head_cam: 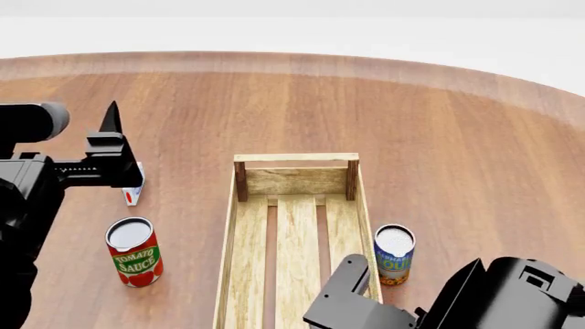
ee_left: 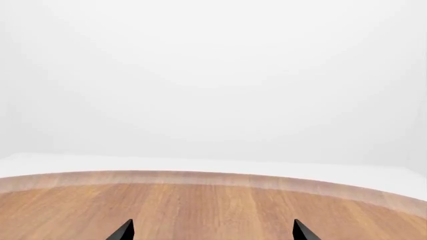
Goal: Pick up the butter and put it in the tray.
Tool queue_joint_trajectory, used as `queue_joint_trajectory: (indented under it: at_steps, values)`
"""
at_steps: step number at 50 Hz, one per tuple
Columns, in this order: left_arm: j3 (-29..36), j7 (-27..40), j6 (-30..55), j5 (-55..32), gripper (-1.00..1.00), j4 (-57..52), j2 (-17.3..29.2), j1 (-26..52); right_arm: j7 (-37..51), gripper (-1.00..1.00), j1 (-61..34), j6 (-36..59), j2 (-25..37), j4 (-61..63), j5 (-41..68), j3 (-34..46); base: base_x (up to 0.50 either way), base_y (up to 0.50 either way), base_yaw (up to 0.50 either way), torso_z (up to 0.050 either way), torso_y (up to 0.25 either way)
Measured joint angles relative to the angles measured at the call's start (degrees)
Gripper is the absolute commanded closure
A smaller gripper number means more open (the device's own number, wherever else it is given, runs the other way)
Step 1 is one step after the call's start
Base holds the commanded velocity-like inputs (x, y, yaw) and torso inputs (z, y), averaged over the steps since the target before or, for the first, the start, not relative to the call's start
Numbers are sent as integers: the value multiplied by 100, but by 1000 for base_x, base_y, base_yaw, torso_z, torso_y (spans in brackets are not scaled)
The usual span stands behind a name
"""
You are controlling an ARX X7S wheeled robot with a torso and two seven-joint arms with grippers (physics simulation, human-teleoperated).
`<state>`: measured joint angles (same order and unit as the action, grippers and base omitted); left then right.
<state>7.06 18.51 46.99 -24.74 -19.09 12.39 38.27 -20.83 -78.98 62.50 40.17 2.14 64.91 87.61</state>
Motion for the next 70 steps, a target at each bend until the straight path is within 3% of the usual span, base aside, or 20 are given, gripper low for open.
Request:
queue_joint_trajectory:
  at_steps: [70]
  values:
    - [79, 92, -177, -158, -100, 18, 155, -124, -504, -100, 723, -675, -369, -1028, -457, 353, 0, 0, 0, 0, 0]
